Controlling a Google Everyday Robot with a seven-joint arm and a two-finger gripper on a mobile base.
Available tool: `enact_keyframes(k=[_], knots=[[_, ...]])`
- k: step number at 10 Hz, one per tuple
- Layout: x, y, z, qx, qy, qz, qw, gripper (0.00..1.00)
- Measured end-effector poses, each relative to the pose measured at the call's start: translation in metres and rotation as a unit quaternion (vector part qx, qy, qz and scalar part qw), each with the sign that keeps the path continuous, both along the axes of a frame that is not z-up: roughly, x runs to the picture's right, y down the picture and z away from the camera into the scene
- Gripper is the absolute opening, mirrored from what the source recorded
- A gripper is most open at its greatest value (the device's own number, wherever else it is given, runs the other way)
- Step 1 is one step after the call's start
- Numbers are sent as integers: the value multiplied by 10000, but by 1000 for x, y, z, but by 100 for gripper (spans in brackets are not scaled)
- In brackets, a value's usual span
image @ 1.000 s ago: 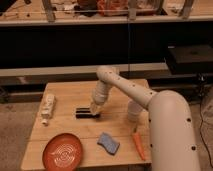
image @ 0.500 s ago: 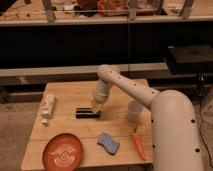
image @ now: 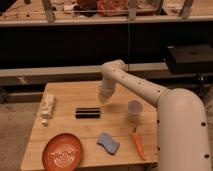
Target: Push the eraser across the table
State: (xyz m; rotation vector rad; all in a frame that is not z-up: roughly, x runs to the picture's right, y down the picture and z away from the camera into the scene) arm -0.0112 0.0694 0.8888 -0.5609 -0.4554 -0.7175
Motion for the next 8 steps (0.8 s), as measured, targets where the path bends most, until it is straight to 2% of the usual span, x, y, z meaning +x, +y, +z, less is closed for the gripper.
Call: enact_keyframes(k=[2, 3, 4, 5, 8], knots=[[4, 10, 17, 394, 145, -334, 9986, 4], [4, 16, 25, 619, 224, -527, 9964, 4], [2, 17, 32, 704, 260, -584, 9955, 4], [4, 16, 37, 682, 290, -531, 9958, 4], [2, 16, 44, 287, 267, -313, 9987, 4]])
